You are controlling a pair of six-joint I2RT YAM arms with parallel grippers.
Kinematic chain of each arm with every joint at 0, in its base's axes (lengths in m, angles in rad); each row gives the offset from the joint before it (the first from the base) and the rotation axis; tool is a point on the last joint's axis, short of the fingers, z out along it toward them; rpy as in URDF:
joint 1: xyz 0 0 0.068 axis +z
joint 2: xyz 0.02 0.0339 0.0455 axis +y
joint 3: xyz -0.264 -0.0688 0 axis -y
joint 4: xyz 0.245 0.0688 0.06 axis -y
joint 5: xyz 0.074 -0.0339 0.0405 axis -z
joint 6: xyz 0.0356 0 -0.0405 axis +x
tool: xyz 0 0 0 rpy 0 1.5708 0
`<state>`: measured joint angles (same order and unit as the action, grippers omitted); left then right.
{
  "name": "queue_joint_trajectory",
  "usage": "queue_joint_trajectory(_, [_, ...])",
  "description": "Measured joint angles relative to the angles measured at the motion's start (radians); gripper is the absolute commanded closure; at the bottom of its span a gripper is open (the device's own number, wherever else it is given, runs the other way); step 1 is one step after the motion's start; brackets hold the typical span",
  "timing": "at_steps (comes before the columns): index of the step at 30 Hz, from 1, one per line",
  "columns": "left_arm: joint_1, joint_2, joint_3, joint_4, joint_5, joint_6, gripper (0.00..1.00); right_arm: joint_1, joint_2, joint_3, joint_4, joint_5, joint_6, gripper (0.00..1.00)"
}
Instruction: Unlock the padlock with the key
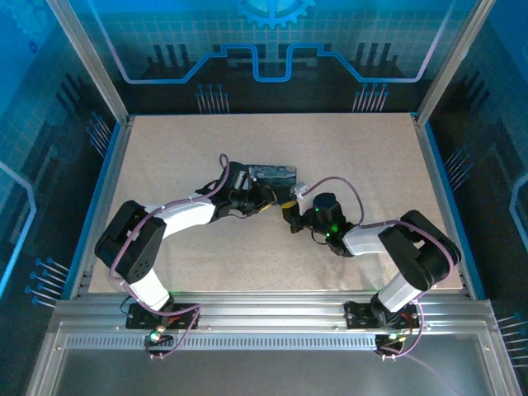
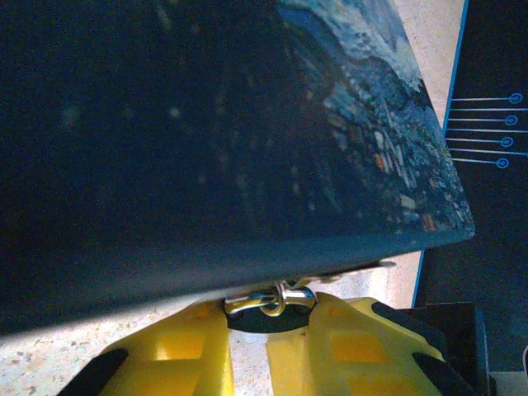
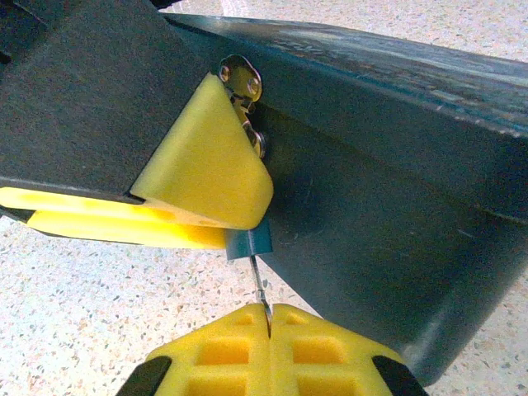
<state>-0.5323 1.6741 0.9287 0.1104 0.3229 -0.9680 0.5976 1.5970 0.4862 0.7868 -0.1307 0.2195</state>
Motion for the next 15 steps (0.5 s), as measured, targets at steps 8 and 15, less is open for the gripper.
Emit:
queue_joint_trajectory(8, [0.000, -0.002, 0.000, 0.000, -0.001, -0.002, 0.93, 0.000, 0.002, 0.005, 0.000, -0.001, 0.001, 1.00])
queue_joint_trajectory(15, [0.004, -0.007, 0.000, -0.002, -0.013, -0.003, 0.93, 0.000, 0.025, 0.020, 0.010, 0.000, -0.019, 1.00])
